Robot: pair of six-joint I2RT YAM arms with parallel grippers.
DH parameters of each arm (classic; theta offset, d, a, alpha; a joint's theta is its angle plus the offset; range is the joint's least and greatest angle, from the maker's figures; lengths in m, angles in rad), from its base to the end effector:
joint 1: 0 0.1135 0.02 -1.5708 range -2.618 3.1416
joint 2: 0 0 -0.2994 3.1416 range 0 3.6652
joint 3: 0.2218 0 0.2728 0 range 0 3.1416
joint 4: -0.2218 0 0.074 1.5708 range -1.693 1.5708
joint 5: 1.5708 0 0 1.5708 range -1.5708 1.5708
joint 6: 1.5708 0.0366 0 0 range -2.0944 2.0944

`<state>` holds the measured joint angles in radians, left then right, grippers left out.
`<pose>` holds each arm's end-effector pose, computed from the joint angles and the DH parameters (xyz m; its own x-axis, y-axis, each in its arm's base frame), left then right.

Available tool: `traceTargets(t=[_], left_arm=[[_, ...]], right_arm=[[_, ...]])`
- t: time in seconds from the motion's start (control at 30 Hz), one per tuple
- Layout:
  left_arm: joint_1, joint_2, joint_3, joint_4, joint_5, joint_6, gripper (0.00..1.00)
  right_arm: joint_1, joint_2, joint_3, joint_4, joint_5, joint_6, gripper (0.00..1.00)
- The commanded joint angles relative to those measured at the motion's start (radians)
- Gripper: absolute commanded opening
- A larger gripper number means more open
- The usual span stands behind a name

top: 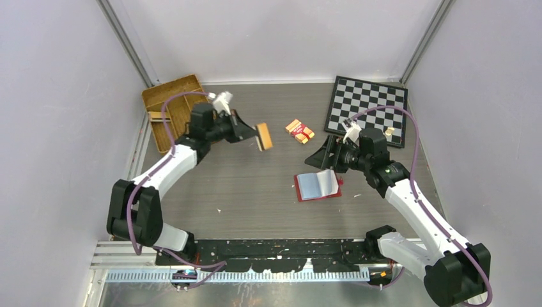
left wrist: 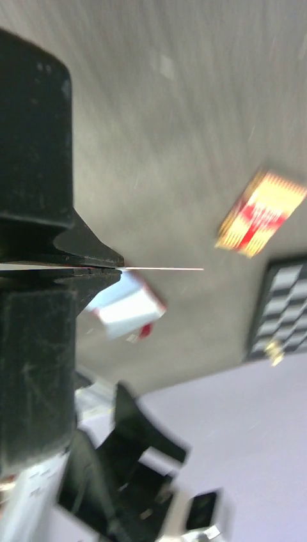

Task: Put the credit cards into the card holder
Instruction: Insert the credit card into the card holder.

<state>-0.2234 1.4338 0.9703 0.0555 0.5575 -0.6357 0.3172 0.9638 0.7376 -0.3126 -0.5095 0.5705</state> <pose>0.3277 -0.0943 0.3031 -0.7041 -0.3567 -0.6140 0.3026 0.6315 -0.7139 0.1968 0.0834 0.3039 -0.7722 0.2427 -0.5872 -0.3006 0.6746 0.6742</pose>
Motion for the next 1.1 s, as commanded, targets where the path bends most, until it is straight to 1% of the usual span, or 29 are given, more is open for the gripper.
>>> traceTargets(t=[0.0, 0.07, 0.17, 0.3, 0.53, 0.7, 0.8, 0.83, 0.9, 0.93, 1.0, 1.03, 1.07], left_arm=[[-0.140, -0.007, -0.034, 0.151, 0.168, -0.115, 0.00], [-0.196, 0.012, -0.054, 0.275, 0.216, -0.178, 0.00], [-0.256, 0.032, -0.078, 0.416, 0.249, -0.261, 0.00], [-0.296, 0.049, -0.091, 0.516, 0.251, -0.320, 0.00], [-0.346, 0.076, -0.095, 0.566, 0.254, -0.339, 0.00], [-0.375, 0.070, -0.096, 0.571, 0.248, -0.343, 0.00], [-0.385, 0.072, -0.099, 0.572, 0.245, -0.344, 0.00], [-0.390, 0.075, -0.099, 0.571, 0.243, -0.344, 0.00], [-0.397, 0.084, -0.098, 0.567, 0.238, -0.340, 0.00], [-0.400, 0.089, -0.095, 0.553, 0.234, -0.328, 0.00], [-0.409, 0.095, -0.089, 0.510, 0.215, -0.295, 0.01], [-0.412, 0.096, -0.086, 0.480, 0.201, -0.276, 0.06], [-0.417, 0.098, -0.085, 0.457, 0.188, -0.261, 0.14]], right_arm=[[0.005, -0.009, 0.039, 0.061, -0.090, 0.053, 0.82], [0.004, -0.011, 0.036, 0.079, -0.122, 0.072, 0.82], [0.004, -0.012, 0.031, 0.087, -0.141, 0.090, 0.81], [0.006, -0.019, 0.021, 0.090, -0.150, 0.108, 0.76], [0.006, -0.014, -0.004, 0.145, -0.132, 0.141, 0.65], [0.005, -0.004, -0.017, 0.193, -0.125, 0.157, 0.59], [0.006, 0.007, -0.024, 0.241, -0.137, 0.182, 0.53], [0.006, 0.012, -0.027, 0.262, -0.142, 0.193, 0.49], [0.006, 0.024, -0.036, 0.306, -0.147, 0.217, 0.33], [0.006, 0.026, -0.038, 0.306, -0.148, 0.222, 0.23], [0.005, 0.025, -0.035, 0.304, -0.120, 0.216, 0.08], [0.005, 0.024, -0.027, 0.275, -0.099, 0.199, 0.02], [0.005, 0.024, -0.018, 0.234, -0.078, 0.175, 0.01]])
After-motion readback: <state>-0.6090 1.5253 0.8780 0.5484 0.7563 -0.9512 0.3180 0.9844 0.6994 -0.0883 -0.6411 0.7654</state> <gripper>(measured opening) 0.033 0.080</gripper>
